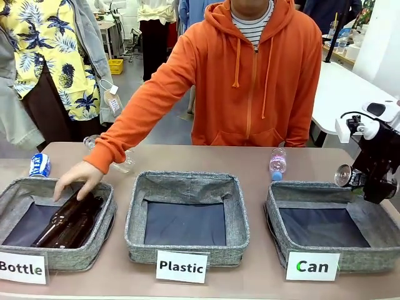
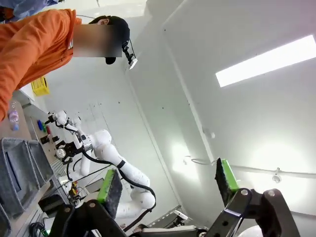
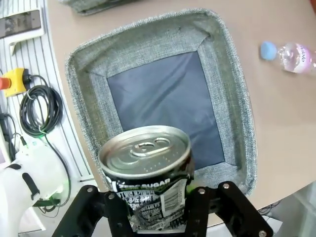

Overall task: Sort the can waste into the basket.
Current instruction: Pick up the can waste from the table and place it in the right Fabric basket.

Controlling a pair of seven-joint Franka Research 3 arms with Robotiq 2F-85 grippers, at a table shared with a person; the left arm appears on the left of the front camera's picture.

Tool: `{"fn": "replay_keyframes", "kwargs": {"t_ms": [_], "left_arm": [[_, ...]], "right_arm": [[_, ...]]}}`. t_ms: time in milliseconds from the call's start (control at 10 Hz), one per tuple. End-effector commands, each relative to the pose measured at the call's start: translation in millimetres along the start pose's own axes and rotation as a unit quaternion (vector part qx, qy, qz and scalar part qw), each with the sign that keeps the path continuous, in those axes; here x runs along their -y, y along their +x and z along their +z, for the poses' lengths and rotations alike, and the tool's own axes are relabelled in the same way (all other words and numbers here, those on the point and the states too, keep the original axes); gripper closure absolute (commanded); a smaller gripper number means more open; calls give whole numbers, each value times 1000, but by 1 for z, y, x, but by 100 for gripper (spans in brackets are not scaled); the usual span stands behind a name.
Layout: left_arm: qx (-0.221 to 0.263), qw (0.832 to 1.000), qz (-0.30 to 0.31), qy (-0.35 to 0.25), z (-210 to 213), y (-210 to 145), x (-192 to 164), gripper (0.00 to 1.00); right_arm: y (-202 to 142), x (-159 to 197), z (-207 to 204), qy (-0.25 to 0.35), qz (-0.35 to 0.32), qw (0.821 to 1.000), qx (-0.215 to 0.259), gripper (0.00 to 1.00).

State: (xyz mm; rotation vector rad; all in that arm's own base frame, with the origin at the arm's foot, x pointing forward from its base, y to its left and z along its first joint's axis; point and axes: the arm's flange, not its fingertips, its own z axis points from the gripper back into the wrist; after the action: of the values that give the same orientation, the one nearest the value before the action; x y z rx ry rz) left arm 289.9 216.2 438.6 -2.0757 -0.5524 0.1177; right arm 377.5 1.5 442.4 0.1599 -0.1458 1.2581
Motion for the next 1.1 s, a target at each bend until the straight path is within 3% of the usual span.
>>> {"fn": "replay_keyframes", "kwargs": {"t_ms": [0,100,300,400,500,700,800,900,1000], "left_arm": [[-30,999,11,15,13,-5,-5,0],[-66,996,28,49,3,-15,-12,0],[-193,969,32,149,-27,-45,-36,0],[-247,949,25,195,-40,-64,-48,0],[-291,927,4,237,-55,-81,-61,0],[-309,907,-40,282,-80,-100,-88,0],[-292,902,-69,311,-84,-100,-96,0],[-244,911,-80,322,-85,-93,-100,0],[-321,899,-26,298,-79,-80,-84,0]], "right_arm": [[-3,11,1,-2,-10,1000,20,32],[-3,13,0,-3,-20,999,26,0],[-3,22,0,-7,-56,997,57,0],[-5,26,0,0,-73,994,76,11],[-7,32,-1,-9,-106,990,93,1],[-11,37,-4,-15,-150,982,115,0],[-16,36,-3,-9,-154,981,119,0],[-21,33,-1,3,-154,979,131,0],[-26,32,3,16,-159,977,144,0]]}}
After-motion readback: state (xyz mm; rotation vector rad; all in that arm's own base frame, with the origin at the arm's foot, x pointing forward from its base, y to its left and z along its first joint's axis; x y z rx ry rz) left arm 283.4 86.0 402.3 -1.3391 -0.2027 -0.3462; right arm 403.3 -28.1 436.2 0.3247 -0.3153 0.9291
